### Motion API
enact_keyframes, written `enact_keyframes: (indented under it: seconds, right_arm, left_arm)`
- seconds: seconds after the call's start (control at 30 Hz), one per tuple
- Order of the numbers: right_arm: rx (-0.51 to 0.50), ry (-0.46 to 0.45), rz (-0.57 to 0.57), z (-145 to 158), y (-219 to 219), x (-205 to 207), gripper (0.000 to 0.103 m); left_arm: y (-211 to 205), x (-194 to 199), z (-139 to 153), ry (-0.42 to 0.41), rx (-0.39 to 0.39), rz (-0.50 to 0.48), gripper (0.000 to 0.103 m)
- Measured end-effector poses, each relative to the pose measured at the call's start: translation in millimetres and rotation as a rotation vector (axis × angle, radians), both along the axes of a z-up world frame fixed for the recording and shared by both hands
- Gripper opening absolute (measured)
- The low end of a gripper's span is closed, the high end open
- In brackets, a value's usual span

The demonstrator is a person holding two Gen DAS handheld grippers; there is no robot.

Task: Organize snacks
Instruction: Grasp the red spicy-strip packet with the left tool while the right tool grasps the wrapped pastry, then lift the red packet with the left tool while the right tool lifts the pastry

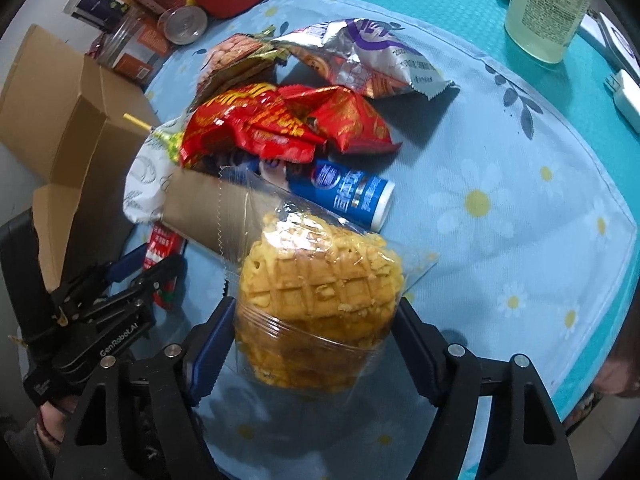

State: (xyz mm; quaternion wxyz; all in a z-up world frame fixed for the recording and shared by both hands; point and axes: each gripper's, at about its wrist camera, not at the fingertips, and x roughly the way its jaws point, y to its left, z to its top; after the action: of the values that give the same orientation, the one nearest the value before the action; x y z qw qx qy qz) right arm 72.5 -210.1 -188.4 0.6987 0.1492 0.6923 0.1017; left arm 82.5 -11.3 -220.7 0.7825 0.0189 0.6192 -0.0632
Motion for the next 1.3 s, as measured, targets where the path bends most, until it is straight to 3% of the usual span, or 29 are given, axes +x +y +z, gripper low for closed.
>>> enact_keyframes:
  seconds: [0.37,0.53,0.7,0.77,0.87,0.9,0.93,0.97,1.03,1.3]
  right_arm:
    - [0.016,0.015,0.082,3.3,22.5,-25.2,0.076]
    - [0.008,0.031,0.119,-3.9,35.3,-29.3,0.076]
    - [-0.007,0.028,0.147,-6.8,42.3,-38.4,0.076]
    - [-0.01,0.026,0.15,-6.9,41.1,-40.3,0.076]
    - [-0.008,0.022,0.149,-9.5,43.3,-42.6,0.076]
    - [-0.007,0.02,0.148,-10.6,43.8,-43.2,0.076]
    - [-0.008,0.019,0.149,-10.9,42.0,-43.7,0.076]
    - [-0.009,0.018,0.151,-11.0,41.1,-44.5,0.076]
    - [-0.01,0.011,0.159,-10.3,39.8,-46.7,0.076]
    - [0.017,-0.018,0.179,-6.1,42.2,-49.4,0.075]
  left_arm:
    - [3.9,-51.1,11.1,0.032,-0.019,0.005,0.045]
    - [10.2,-54.2,-7.8,0.1,0.012,0.032,0.046]
    - [3.5,-49.7,-12.2,0.073,0.049,0.013,0.062]
    - [-1.3,-46.8,-15.4,0.066,0.078,0.001,0.08]
    - [5.0,-39.3,-18.4,0.036,0.028,0.031,0.082]
    - [6.1,-37.5,-18.4,0.021,0.031,0.026,0.081]
    - [7.3,-38.8,-17.6,0.007,0.041,0.012,0.073]
    - [5.2,-41.4,-14.0,-0.024,0.044,-0.021,0.057]
    - [7.5,-45.0,-9.1,-0.03,0.054,-0.047,0.046]
    - [-1.6,-50.4,6.3,-0.012,0.033,-0.046,0.044]
